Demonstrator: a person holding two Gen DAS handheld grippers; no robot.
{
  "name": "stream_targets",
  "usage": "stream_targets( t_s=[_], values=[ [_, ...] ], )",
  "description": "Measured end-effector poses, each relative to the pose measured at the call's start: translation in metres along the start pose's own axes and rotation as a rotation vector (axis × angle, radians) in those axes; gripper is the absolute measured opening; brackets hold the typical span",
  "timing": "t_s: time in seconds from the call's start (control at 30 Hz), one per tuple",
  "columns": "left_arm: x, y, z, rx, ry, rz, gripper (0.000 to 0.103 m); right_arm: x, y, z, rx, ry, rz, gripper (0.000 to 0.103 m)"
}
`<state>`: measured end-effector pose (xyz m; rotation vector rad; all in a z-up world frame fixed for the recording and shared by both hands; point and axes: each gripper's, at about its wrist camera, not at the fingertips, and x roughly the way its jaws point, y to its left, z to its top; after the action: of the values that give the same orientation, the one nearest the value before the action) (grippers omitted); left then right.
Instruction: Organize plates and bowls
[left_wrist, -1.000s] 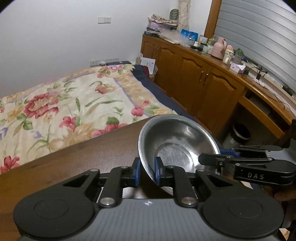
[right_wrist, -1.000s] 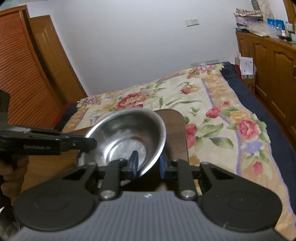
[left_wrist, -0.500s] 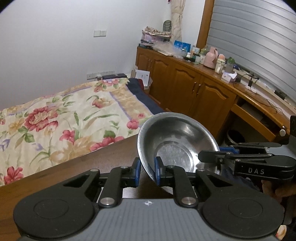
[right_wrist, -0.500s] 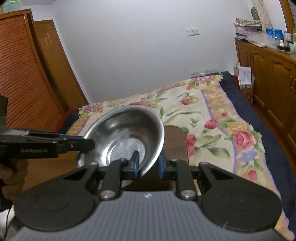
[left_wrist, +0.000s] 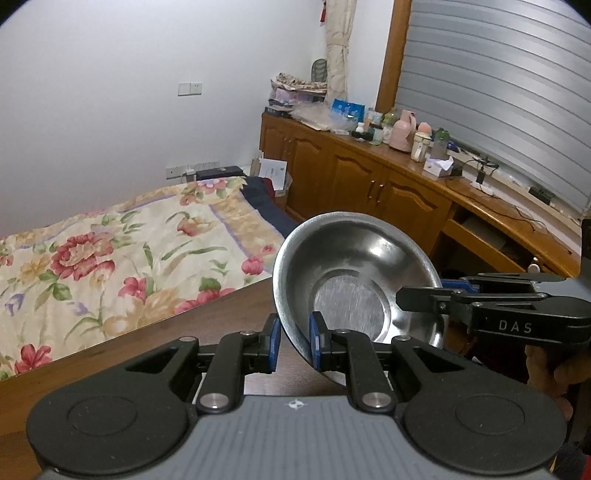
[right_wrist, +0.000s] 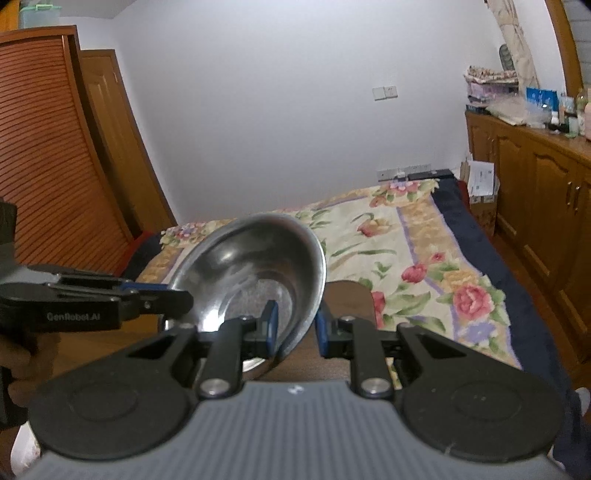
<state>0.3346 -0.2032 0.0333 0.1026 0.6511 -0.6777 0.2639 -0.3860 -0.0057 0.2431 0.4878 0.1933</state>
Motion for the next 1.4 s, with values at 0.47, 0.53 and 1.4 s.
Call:
stream_targets(
  t_s=[0.47,0.53,1.4],
  values=[
    [-0.062,-0.017,-0.008,0.03,-0.059,0.008,0.018,-0.037,0.026,0.002,-0.052,-0.042,-0.009,0.023],
    [-0.07,-0.02,-0.011,0.033,-0.067,0.012,0.018,-0.042,0.03,0.002,-0.058,-0.049,-0.009,0.023],
    [-0.147,-0.022,-0.064,0.023,-0.117,0.039,0.019,-0.073,0.071,-0.029,-0.101,-0.045,0.04,0.023]
  ],
)
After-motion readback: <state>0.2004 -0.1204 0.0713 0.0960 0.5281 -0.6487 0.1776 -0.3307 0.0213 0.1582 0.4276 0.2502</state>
